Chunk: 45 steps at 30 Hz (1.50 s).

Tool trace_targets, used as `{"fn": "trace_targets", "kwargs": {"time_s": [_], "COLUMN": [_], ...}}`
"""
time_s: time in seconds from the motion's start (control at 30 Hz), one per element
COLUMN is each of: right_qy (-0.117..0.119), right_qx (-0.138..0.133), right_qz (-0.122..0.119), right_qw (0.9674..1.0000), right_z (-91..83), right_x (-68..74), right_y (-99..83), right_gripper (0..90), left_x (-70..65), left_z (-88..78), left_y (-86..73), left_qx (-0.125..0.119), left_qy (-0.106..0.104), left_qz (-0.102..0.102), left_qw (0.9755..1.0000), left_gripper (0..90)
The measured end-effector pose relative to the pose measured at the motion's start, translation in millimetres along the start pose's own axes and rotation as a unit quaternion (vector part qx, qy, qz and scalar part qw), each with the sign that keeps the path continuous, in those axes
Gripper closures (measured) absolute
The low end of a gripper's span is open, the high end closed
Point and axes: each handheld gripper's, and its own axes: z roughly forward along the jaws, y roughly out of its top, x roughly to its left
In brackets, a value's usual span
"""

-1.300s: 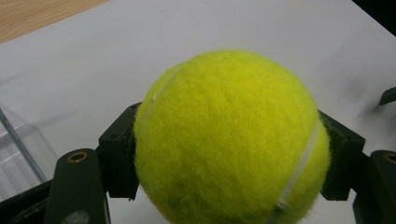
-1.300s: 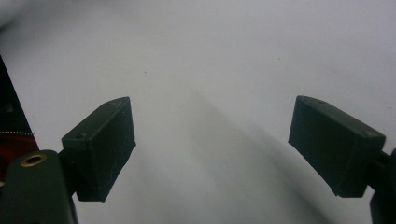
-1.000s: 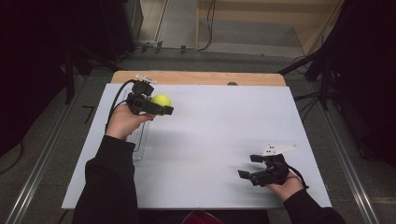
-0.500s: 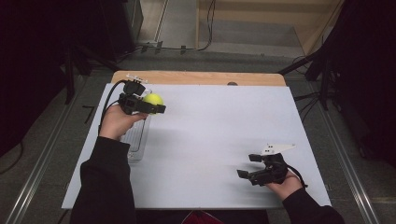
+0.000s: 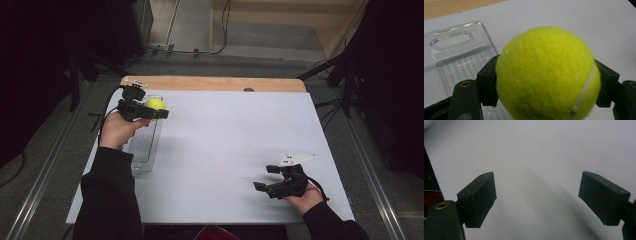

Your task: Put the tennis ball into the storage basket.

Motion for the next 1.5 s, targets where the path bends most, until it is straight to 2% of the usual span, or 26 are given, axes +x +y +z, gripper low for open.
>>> {"fn": "trace_targets", "kwargs": {"time_s": [0.17,0.37,0.53,0.73,1.0,1.5], "right_qy": [0.000,-0.001,0.000,-0.001,-0.001,-0.003], "right_qx": [0.001,-0.001,-0.001,0.000,0.000,-0.001], "right_qz": [0.000,0.001,0.001,0.001,0.001,0.005], "right_qw": [1.0000,1.0000,1.0000,1.0000,1.0000,1.0000], "right_z": [0.1,0.0,-0.1,0.1,-0.8,-2.0], "right_x": [0.2,0.2,0.2,0.2,0.0,-0.2], "right_y": [-0.1,-0.3,-0.4,-0.4,-1.5,-3.3], "right_gripper": [12.7,12.7,12.7,12.7,12.7,12.7], "left_x": [7.0,14.1,20.1,27.8,30.1,44.7], "left_z": [-5.3,-10.4,-12.8,-12.8,-4.2,9.8], "left_y": [-1.9,-3.9,-5.8,-9.1,-9.8,-16.4], "left_qx": [-0.007,-0.013,-0.010,-0.014,-0.005,0.014], "left_qy": [0.004,0.020,0.044,0.045,0.050,0.057], "left_qz": [-0.012,-0.026,-0.034,-0.051,-0.047,-0.074], "left_qw": [0.9999,0.9994,0.9984,0.9976,0.9977,0.9955], "left_gripper": [26.5,26.4,26.4,26.3,26.2,25.9]}}
